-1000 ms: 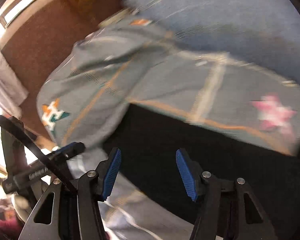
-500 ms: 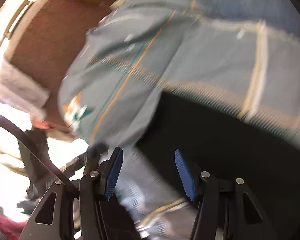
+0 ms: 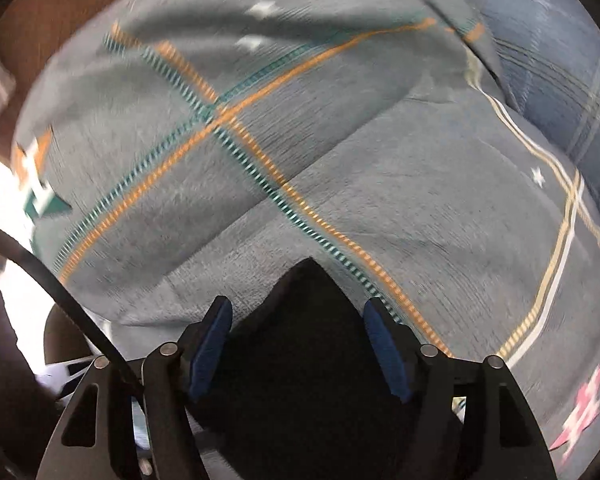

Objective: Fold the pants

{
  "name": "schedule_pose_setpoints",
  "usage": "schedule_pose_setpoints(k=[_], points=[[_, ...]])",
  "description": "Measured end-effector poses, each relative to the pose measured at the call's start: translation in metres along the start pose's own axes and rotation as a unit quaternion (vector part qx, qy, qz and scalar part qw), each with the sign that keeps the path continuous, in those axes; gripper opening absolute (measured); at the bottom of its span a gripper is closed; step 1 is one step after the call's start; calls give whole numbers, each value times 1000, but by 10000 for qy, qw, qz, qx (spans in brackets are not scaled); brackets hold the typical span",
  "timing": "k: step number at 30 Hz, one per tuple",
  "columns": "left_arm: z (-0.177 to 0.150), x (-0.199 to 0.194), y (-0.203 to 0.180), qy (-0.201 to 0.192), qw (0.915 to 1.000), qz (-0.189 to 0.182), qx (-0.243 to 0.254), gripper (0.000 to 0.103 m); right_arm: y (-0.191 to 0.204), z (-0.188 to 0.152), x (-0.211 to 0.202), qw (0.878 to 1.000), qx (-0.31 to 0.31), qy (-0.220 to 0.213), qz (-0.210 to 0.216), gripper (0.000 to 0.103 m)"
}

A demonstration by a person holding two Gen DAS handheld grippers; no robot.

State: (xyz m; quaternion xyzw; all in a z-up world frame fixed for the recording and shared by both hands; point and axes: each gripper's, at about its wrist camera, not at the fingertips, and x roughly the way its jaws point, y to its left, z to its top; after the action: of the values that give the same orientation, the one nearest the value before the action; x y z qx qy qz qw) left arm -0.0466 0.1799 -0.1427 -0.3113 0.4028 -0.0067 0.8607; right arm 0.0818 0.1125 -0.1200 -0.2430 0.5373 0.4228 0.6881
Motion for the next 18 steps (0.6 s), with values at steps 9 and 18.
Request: schedule_pose_setpoints(k=[9,18], points=[[0,-16,12,7,9980,-516,-357,11,23,-5,-6,9986,-194,63,-496,24],[6,-44,-7,-168,9960,-849,-217,11,6,-21,-52,9975,417,-551,-149,24]])
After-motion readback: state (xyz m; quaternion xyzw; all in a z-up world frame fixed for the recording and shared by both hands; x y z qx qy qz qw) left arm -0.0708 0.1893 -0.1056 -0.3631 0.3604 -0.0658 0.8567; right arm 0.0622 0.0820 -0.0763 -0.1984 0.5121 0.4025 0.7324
